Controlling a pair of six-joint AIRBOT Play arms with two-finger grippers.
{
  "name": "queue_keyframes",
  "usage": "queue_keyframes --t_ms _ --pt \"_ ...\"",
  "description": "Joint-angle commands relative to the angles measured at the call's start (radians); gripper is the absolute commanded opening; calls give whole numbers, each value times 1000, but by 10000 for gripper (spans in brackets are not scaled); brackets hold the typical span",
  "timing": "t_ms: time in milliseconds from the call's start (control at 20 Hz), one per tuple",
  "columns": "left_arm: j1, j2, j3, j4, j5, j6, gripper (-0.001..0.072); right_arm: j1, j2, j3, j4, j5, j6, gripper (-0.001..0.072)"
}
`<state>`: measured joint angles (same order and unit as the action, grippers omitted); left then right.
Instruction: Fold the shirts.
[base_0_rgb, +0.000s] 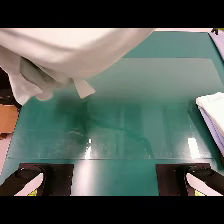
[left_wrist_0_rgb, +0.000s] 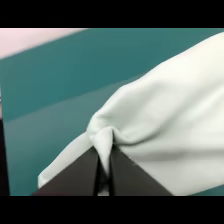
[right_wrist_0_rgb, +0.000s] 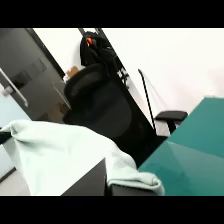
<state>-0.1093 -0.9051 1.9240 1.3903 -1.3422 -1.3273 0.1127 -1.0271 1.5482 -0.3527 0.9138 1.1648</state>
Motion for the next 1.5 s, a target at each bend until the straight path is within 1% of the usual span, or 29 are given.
queue_keyframes --t_ms 0,100,150,250,350,400,500,600,700,800,900,950,1050,1100,1150,1250,1350,1450 --pt "0 -14 24 -167 -63 13 29 -54 12 14 -141 113 57 17" --pt "0 -39 -85 -266 -121 -34 29 -80 -51 14 -201 206 74 17" --pt "0 -41 -169 -298 -112 -53 29 -100 -93 14 -200 258 74 18" --pt "0 -42 -376 -319 -59 -82 29 -140 -177 14 -201 341 74 17" --pt "0 -42 -610 -342 17 -82 29 -189 -259 14 -201 404 76 18" --pt "0 -42 -723 -379 60 -75 30 -214 -294 9 -201 428 76 18" --pt "-4 -42 -940 -484 144 -48 30 -262 -342 -47 -201 428 75 18" --pt "-35 -42 -1115 -573 230 10 31 -312 -363 -156 -202 404 62 17" --pt "-86 -42 -1223 -619 304 47 31 -360 -368 -291 -204 373 39 18" --pt "-146 -43 -1285 -621 367 74 46 -395 -368 -401 -222 338 26 17" --pt "-196 -45 -1313 -621 417 75 534 -424 -367 -484 -227 314 8 18" --pt "-207 -44 -1313 -620 414 77 587 -439 -367 -514 -227 304 3 18" --pt "-182 -43 -1308 -608 372 62 589 -470 -367 -553 -226 298 -2 18" --pt "-145 -39 -1304 -604 352 43 591 -489 -367 -559 -225 305 -9 18" --pt "-98 -32 -1301 -604 344 44 687 -507 -367 -558 -224 314 -15 18" --pt "19 -6 -1297 -573 347 47 682 -547 -365 -544 -224 342 -20 17" --pt "131 -5 -1284 -495 336 46 682 -572 -365 -515 -224 370 -23 18" --pt "213 -5 -1284 -438 341 46 682 -575 -365 -489 -224 376 -23 18"
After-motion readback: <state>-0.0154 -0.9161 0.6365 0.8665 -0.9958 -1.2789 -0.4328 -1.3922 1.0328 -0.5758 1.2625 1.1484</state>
